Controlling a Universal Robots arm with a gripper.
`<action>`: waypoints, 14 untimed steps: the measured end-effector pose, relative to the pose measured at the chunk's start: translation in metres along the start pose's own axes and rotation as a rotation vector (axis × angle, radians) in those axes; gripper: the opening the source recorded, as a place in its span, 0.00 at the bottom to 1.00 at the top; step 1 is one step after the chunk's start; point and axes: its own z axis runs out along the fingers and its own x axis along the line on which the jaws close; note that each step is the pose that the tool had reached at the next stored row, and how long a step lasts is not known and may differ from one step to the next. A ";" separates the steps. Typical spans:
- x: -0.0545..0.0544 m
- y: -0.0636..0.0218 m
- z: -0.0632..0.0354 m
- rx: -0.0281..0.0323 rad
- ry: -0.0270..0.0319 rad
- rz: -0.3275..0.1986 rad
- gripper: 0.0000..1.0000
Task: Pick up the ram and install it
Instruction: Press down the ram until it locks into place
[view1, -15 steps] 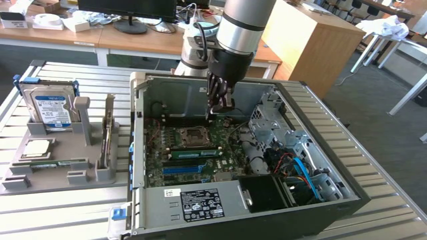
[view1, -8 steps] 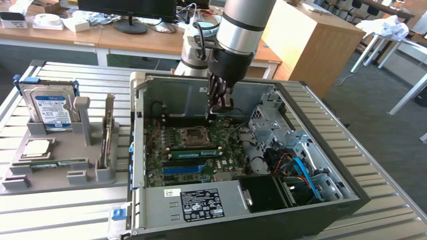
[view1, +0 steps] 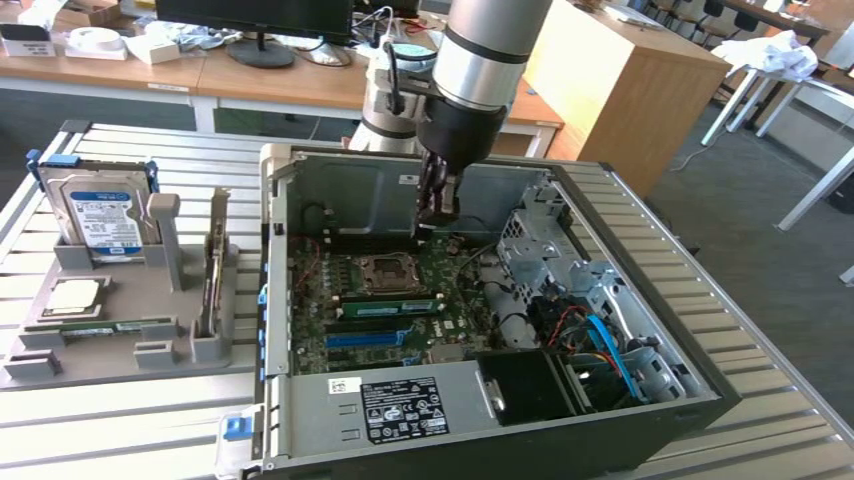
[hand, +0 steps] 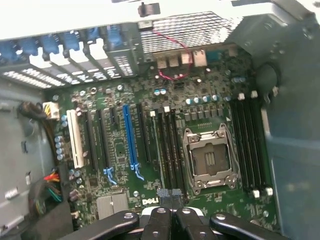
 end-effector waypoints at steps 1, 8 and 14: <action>0.000 0.0000 0.0001 0.0003 -0.0007 0.017 0.10; 0.000 0.0000 0.0008 0.0028 -0.0058 0.145 0.10; 0.000 -0.0001 0.0015 0.0048 -0.0102 0.254 0.10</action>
